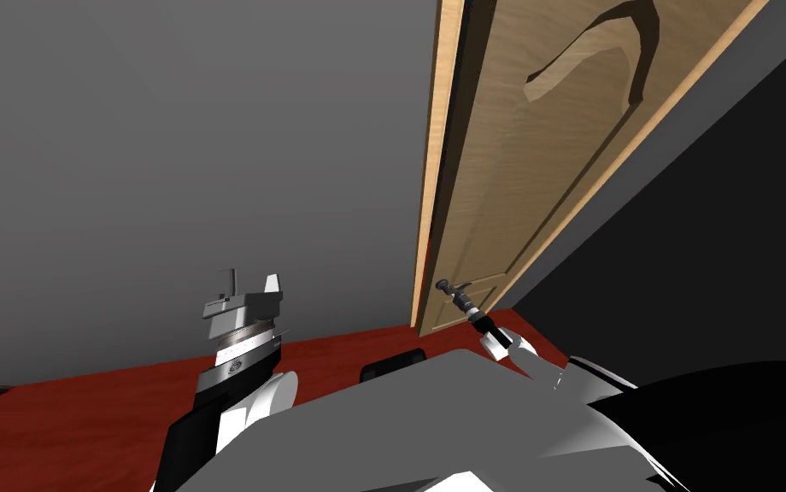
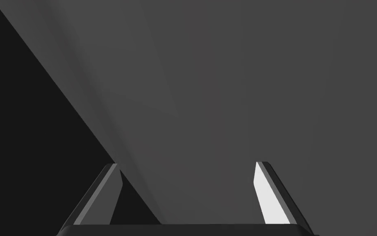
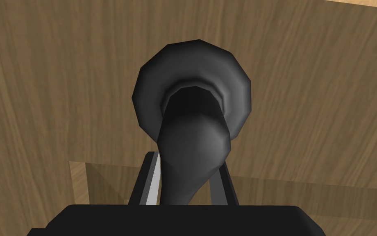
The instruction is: Pull the door open
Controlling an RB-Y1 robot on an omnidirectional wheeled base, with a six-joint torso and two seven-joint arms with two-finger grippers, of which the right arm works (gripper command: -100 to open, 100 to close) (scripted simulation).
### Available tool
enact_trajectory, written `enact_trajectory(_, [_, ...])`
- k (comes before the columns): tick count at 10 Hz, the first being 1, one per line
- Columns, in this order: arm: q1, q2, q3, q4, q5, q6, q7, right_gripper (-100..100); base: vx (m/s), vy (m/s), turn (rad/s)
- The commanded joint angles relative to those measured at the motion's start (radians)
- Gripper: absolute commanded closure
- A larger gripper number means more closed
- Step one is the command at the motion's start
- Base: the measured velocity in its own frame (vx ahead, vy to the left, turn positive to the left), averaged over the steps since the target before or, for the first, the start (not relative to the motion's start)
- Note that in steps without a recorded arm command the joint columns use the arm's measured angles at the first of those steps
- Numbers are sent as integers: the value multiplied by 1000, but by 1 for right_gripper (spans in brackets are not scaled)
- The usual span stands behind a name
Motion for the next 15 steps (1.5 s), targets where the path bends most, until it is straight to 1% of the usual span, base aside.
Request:
enact_trajectory(1, [20, -21, 14, -9, -5, -26, -10, 100, -187, -102, 142])
enact_trajectory(3, [35, -39, 30, -6, -9, -53, -23, 100, -219, -57, 127])
enact_trajectory(4, [23, -29, 28, 3, -6, -47, -22, 100, -91, -20, 13])
enact_trajectory(5, [37, -38, 41, 12, -10, -74, -30, 100, -147, -63, 192])
enact_trajectory(8, [62, -61, 65, 27, -21, -130, -43, 100, -203, -114, 196])
enact_trajectory(9, [67, -65, 69, 30, -24, -140, -46, 100, -197, -78, 137])
enact_trajectory(10, [80, -76, 82, 39, -29, -170, -53, 100, -208, -81, 211])
enact_trajectory(13, [99, -94, 101, 51, -38, -215, -63, 100, -210, -83, 154])
enact_trajectory(14, [89, -84, 102, 59, -33, -208, -63, 100, -81, -23, 16])
enact_trajectory(15, [65, -67, 91, 75, -12, -194, -66, 100, -160, -39, 83])
